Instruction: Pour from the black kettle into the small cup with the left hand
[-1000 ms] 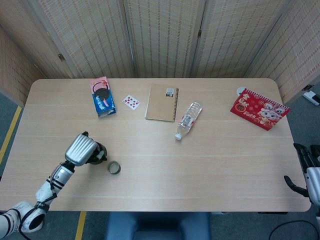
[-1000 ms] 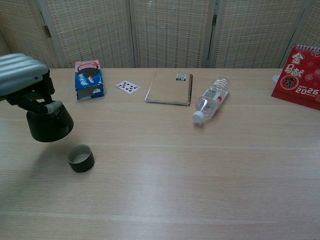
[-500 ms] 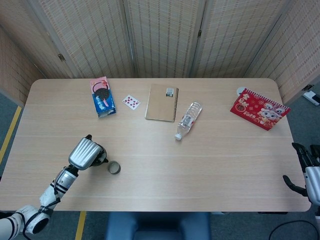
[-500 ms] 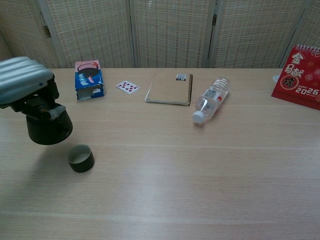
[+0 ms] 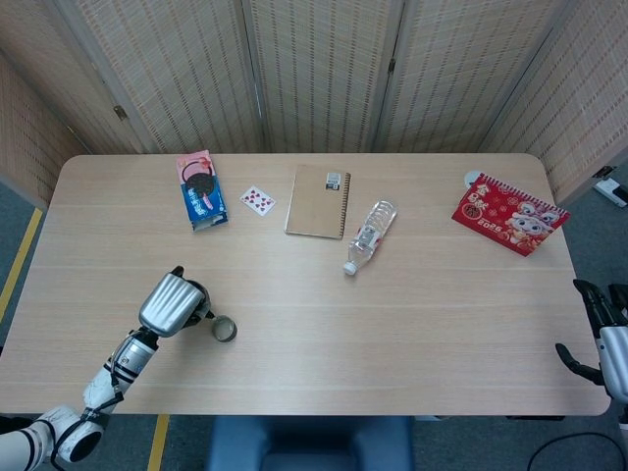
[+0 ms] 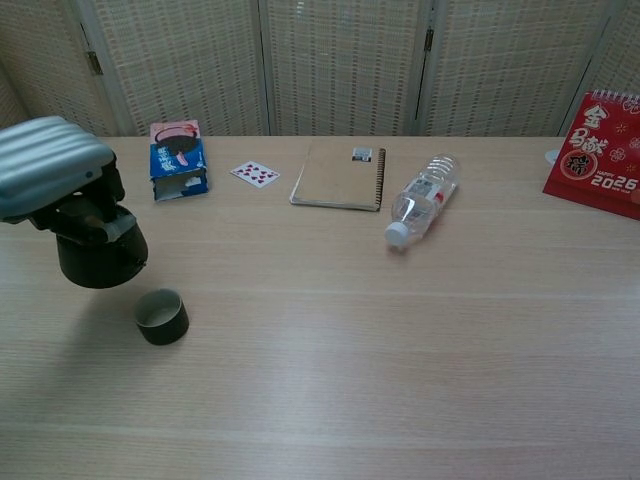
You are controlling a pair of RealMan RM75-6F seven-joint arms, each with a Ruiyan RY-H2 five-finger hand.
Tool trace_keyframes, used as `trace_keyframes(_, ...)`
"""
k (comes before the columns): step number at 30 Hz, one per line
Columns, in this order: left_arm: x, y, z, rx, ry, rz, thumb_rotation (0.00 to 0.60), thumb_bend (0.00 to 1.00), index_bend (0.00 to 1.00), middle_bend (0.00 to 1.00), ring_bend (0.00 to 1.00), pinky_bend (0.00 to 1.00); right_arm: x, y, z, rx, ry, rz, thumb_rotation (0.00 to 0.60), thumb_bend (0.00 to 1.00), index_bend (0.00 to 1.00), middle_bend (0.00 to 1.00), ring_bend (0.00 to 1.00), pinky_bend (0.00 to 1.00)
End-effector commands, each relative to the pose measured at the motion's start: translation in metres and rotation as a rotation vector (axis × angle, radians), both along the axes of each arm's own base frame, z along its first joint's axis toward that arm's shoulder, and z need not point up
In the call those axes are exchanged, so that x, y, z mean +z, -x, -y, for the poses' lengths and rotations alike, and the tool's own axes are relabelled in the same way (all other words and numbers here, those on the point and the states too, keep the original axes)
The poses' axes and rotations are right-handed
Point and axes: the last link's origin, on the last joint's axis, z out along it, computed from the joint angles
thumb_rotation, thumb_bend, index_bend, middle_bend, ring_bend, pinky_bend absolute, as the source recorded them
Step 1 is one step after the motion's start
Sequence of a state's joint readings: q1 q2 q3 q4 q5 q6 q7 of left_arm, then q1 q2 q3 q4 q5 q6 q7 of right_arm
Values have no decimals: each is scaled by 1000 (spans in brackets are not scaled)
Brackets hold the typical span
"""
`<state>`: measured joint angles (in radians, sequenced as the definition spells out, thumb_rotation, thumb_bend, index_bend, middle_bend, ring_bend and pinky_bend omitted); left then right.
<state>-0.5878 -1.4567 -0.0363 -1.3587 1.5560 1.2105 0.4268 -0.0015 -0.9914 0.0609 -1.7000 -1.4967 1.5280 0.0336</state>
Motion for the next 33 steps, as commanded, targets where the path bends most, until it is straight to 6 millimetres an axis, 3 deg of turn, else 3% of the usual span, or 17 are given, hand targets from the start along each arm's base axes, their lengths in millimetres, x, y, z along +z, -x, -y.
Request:
trace_keyframes(1, -2, -1, 2, -10, -5, -10, 512, 520, 995, 1000, 925, 527, 0, 0, 0, 1, 0, 0, 600, 290, 34, 151, 268, 0)
trace_keyframes(33, -4, -3, 9, -85, -62, -96, 535, 523, 996, 1000, 927, 527, 0, 1, 0, -1, -2, 1, 600, 290, 33, 156, 267, 0)
